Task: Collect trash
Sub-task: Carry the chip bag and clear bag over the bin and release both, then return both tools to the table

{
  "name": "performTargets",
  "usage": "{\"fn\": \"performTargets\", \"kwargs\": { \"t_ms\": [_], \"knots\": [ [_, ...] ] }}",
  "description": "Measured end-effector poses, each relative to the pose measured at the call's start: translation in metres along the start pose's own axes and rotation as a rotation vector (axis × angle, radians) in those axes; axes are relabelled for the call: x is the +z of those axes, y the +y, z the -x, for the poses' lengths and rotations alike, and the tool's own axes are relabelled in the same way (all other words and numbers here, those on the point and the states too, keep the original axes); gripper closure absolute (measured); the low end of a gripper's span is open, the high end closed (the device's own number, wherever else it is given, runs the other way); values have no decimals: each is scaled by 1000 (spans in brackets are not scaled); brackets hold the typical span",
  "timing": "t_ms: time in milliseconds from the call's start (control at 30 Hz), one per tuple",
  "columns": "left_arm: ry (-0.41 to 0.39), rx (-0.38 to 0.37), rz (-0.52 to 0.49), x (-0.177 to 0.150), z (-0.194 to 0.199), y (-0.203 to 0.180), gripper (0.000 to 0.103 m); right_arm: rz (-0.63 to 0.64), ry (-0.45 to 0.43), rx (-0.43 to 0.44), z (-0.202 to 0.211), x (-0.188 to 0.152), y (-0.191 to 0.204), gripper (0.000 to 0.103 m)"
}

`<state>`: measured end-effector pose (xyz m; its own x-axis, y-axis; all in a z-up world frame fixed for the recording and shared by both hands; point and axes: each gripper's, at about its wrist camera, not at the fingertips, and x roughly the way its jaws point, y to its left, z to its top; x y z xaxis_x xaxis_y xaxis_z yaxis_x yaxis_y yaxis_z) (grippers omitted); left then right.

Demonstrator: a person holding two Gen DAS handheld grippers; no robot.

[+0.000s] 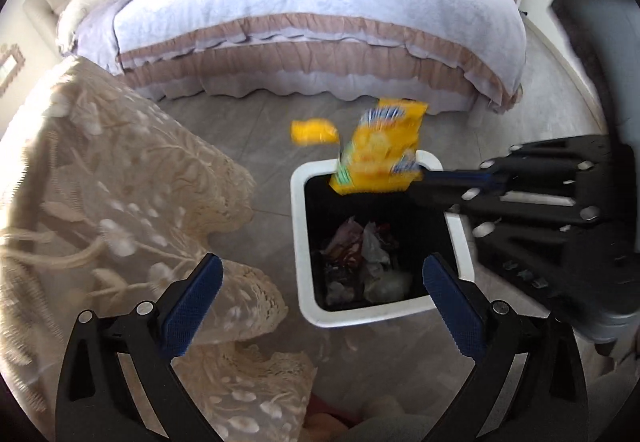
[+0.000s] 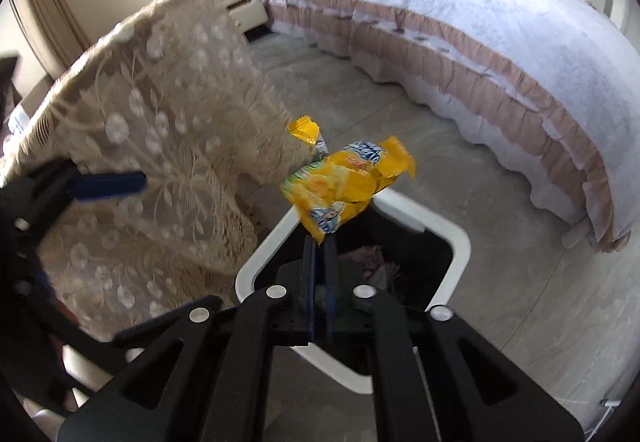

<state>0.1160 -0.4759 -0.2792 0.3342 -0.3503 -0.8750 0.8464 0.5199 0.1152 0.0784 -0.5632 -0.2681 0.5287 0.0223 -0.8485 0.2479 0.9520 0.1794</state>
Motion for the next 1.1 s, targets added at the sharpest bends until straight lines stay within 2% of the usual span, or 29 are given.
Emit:
{"fn": "performTargets", "kwargs": {
  "t_ms": [33, 67, 100, 133, 167, 267, 367, 433, 567, 733, 933, 1100],
  "knots": [
    [1, 22, -16, 0, 1, -2, 5, -11, -3, -3, -1, 0, -1, 56],
    [-7, 62, -33, -1, 3, -4, 5, -19, -14, -43, 0, 0, -2, 46],
    [-10, 85, -48, -2, 5, -5, 5, -21, -18, -90, -1, 0, -3, 25],
    [-8, 91, -51, -2, 6, -4, 5, -30, -15, -123, -2, 0, -5, 11],
    [-10, 81, -38, -2, 9, -1, 5, -43, -13, -132, -2, 0, -9, 8],
    [-28, 42, 2, -3, 22, 7, 7, -79, -12, -94, 3, 2, -15, 6],
    [-30, -6, 39, -2, 32, 15, 10, -33, -65, -153, 16, 9, -6, 5],
    [-60, -43, 48, -3, 45, 16, 6, 7, -112, -203, 28, 17, 3, 5],
    [-164, 3, 15, -2, 80, 13, 5, 71, -209, -225, 59, 33, 18, 5],
    [-261, 52, 59, -4, 123, 29, 5, 134, -339, -205, 95, 47, 42, 5],
    [-319, 160, 174, -30, 161, 74, 5, 243, -449, -125, 115, 62, 94, 5],
    [-343, 291, 305, -69, 191, 122, 5, 350, -505, -55, 119, 72, 152, 5]
  ]
}}
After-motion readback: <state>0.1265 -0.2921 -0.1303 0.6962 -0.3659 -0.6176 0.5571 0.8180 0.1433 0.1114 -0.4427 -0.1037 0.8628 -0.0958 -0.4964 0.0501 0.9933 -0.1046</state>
